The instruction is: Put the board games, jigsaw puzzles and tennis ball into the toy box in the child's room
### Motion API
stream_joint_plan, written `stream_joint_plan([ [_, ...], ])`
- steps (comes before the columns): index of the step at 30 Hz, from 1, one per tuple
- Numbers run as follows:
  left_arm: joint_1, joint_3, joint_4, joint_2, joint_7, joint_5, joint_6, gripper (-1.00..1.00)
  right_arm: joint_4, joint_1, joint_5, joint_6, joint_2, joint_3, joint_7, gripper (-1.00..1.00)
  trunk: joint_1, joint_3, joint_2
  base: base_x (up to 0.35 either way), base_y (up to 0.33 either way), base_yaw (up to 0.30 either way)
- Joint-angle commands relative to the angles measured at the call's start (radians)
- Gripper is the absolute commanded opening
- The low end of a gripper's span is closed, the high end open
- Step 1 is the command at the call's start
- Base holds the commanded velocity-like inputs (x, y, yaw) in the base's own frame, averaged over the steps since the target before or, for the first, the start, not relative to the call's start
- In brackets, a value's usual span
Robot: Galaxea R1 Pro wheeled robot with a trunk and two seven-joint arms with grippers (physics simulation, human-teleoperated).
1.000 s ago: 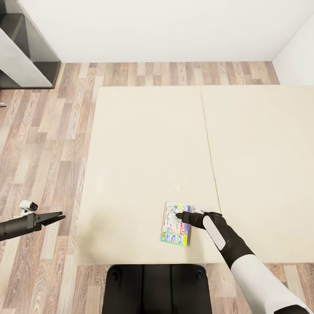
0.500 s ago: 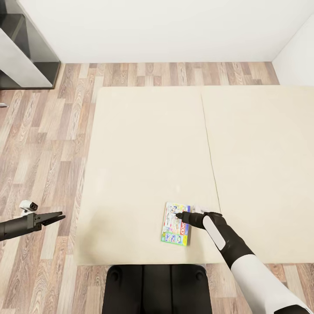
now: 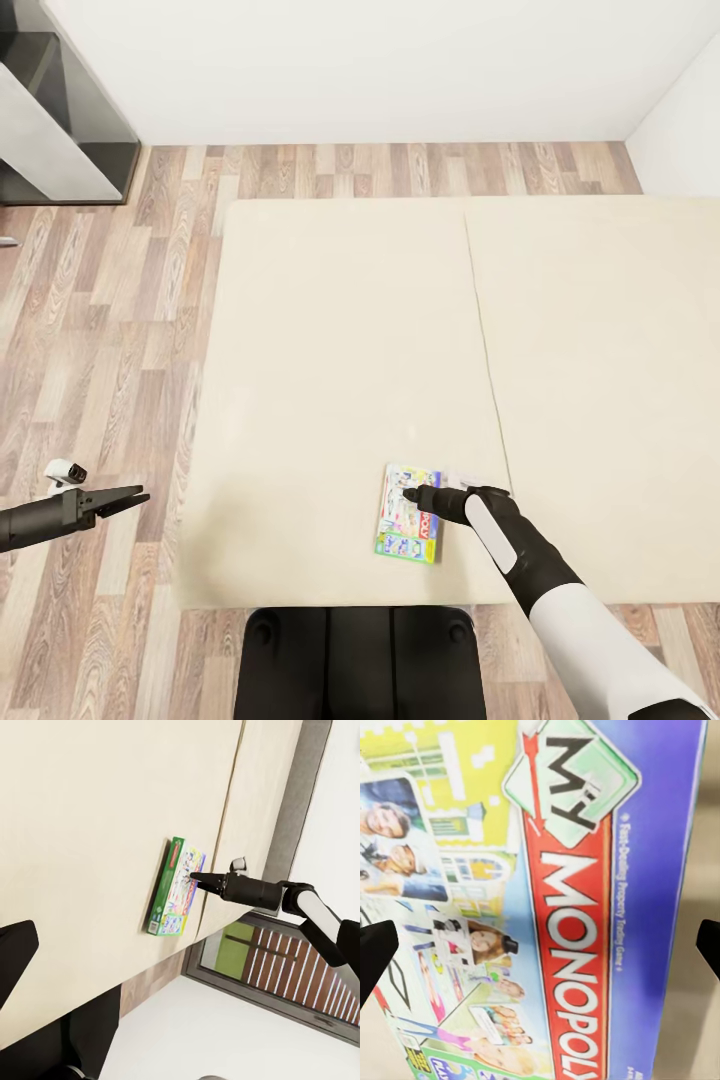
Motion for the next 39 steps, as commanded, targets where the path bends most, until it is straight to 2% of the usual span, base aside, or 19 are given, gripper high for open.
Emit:
stream_joint_plan([
  [1, 0.000, -0.001, 0.000, 0.000, -0.004, 0.000, 0.011, 1.00, -0.001, 0.000, -0.010, 0.002, -0.001, 0.004, -0.008, 1.00, 0.001, -0.001, -0.002, 0.000, 0.013, 0.000],
  [39, 0.000, 0.000, 0.000, 0.000, -0.004, 0.000, 0.011, 1.00, -0.003, 0.000, -0.010, 0.002, 0.002, 0.004, -0.008, 1.00, 0.001, -0.001, -0.002, 0.000, 0.001, 0.000],
])
